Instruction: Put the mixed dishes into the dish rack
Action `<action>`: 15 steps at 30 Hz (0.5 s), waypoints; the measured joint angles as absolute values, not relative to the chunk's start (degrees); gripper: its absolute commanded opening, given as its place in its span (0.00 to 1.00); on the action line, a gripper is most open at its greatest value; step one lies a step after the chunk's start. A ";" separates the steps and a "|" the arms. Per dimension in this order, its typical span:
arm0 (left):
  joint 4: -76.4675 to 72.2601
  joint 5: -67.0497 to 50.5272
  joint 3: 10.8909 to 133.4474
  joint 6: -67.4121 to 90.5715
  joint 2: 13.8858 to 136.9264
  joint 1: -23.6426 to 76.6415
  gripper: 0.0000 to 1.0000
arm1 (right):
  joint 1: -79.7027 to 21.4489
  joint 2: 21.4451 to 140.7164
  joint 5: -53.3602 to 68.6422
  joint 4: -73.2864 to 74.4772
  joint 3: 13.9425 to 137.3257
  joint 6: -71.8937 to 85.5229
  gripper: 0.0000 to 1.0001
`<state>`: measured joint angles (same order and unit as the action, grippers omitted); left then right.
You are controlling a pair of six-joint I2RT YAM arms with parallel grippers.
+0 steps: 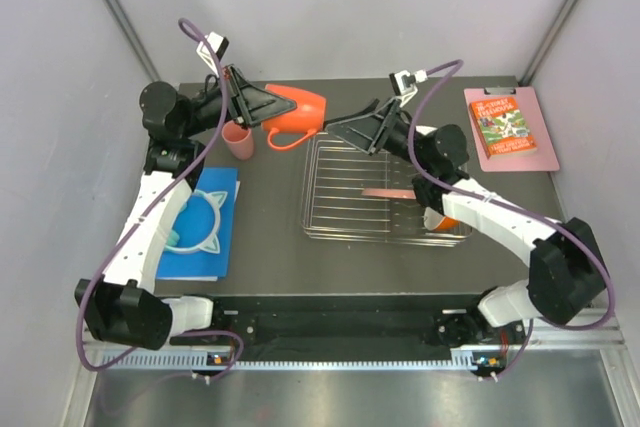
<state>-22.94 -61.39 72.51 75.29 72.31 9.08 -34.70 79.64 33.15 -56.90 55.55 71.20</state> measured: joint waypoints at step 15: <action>-23.57 -62.78 68.62 71.96 70.70 12.08 0.00 | -36.71 88.88 30.39 -62.26 60.29 79.92 1.00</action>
